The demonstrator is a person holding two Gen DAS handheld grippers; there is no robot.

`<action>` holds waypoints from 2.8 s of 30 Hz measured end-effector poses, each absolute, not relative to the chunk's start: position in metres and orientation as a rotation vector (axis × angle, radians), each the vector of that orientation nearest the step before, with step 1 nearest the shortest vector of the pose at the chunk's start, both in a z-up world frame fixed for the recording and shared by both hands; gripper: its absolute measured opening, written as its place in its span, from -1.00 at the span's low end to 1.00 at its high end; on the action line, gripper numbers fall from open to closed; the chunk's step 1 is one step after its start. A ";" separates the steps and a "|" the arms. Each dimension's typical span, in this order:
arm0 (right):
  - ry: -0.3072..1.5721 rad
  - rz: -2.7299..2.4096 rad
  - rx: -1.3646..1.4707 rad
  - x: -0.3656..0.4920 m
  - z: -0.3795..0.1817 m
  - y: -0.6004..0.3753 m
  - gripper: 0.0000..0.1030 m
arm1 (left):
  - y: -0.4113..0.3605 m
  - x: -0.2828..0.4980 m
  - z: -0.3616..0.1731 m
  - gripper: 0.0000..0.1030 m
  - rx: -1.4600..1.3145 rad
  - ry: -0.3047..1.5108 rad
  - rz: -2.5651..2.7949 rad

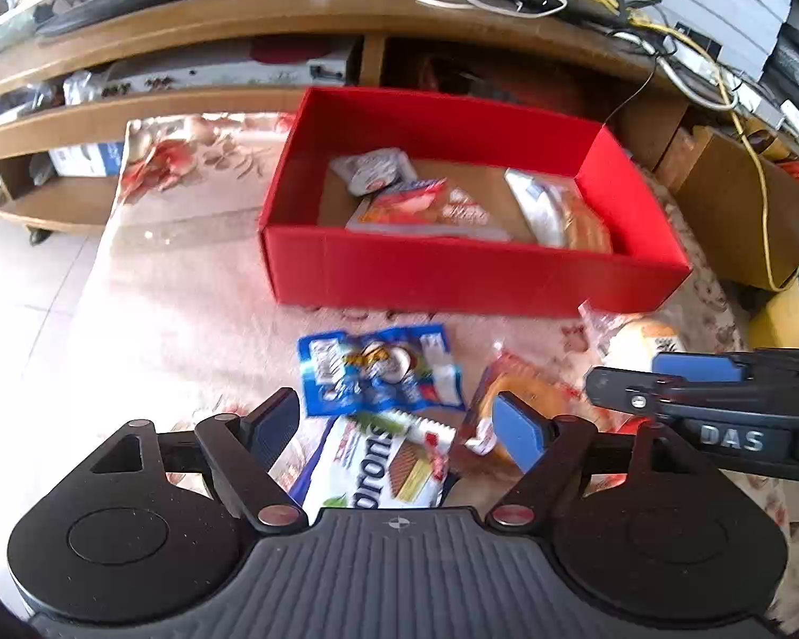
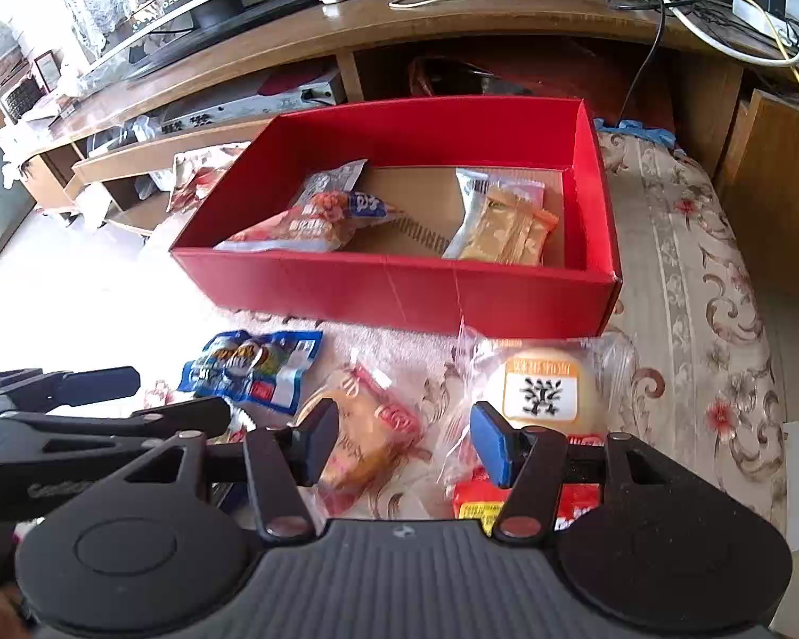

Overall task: Organize snacks
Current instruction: 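Withdraw both grippers from the box back toward the snack pile, then close the left gripper on the Kapron wafer while the right gripper grasps the Trolli bag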

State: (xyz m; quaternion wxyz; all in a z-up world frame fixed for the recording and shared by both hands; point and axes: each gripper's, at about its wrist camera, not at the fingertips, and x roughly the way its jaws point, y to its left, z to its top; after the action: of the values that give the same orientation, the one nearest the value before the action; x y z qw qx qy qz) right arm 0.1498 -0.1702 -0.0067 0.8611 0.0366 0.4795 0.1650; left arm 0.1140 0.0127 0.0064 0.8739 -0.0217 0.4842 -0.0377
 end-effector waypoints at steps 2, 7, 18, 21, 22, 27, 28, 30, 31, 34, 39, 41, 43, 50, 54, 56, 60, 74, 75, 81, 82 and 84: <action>1.005 0.353 0.079 0.147 -0.006 -0.170 0.10 | 0.014 0.114 0.001 0.64 -0.044 1.030 -0.076; 1.005 0.356 0.089 0.142 -0.005 -0.174 0.10 | 0.011 0.115 -0.009 0.64 -0.017 1.066 -0.071; 1.040 0.314 0.120 0.128 -0.013 -0.197 0.12 | 0.009 0.116 -0.025 0.41 0.012 1.131 -0.084; 1.053 0.286 0.134 0.121 -0.017 -0.208 0.12 | 0.009 0.113 -0.025 0.32 0.020 1.133 -0.085; 1.060 0.275 0.138 0.119 -0.019 -0.211 0.13 | 0.009 0.112 -0.025 0.31 0.019 1.133 -0.087; 1.080 0.249 0.156 0.113 -0.025 -0.221 0.13 | 0.007 0.104 -0.023 0.29 0.005 1.133 -0.110; 1.079 0.248 0.154 0.111 -0.026 -0.221 0.14 | 0.006 0.102 -0.021 0.29 0.000 1.131 -0.116; 1.075 0.244 0.157 0.108 -0.025 -0.222 0.14 | 0.005 0.096 -0.017 0.29 -0.012 1.121 -0.135; 1.072 0.244 0.161 0.106 -0.024 -0.222 0.14 | 0.005 0.093 -0.014 0.29 -0.019 1.113 -0.144; 1.041 0.250 0.184 0.100 -0.016 -0.227 0.15 | 0.003 0.084 -0.008 0.29 -0.038 1.099 -0.182; 1.038 0.200 0.202 0.104 -0.016 -0.238 0.23 | -0.007 0.072 -0.005 0.29 -0.044 1.095 -0.249; 1.059 0.188 0.191 0.108 -0.023 -0.237 0.23 | -0.010 0.069 -0.004 0.29 -0.048 1.096 -0.275; 1.071 0.204 0.170 0.109 -0.027 -0.232 0.23 | -0.014 0.067 -0.006 0.29 -0.044 1.102 -0.292; 1.129 0.228 0.020 0.113 -0.052 -0.201 0.26 | -0.024 0.065 -0.017 0.29 -0.012 1.134 -0.321; 1.129 0.239 -0.014 0.110 -0.056 -0.199 0.36 | -0.031 0.063 -0.023 0.29 0.016 1.153 -0.326; 1.132 0.250 0.000 0.111 -0.057 -0.200 0.50 | -0.034 0.063 -0.026 0.30 0.040 1.156 -0.322; 1.142 0.283 -0.058 0.109 -0.061 -0.191 0.81 | -0.036 0.062 -0.031 0.30 0.073 1.165 -0.305; 1.115 0.270 -0.115 0.104 -0.069 -0.184 0.91 | -0.041 0.061 -0.039 0.58 0.130 1.174 -0.301; 1.110 0.260 -0.116 0.104 -0.067 -0.186 0.84 | -0.041 0.060 -0.039 0.58 0.131 1.174 -0.300; 1.100 0.218 -0.079 0.097 -0.056 -0.203 0.14 | -0.039 0.056 -0.037 0.39 0.134 1.174 -0.289; 1.100 0.220 -0.083 0.094 -0.056 -0.203 0.12 | -0.039 0.055 -0.036 0.31 0.134 1.174 -0.286; 1.089 0.225 -0.105 0.085 -0.053 -0.202 0.10 | -0.038 0.053 -0.034 0.27 0.129 1.171 -0.285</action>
State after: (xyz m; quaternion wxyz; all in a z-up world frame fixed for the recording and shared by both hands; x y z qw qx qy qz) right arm 0.0854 -0.2021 -0.0526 0.8481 -0.0498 0.5165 0.1066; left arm 0.0528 -0.0381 -0.0341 0.8220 0.0605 0.5502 -0.1340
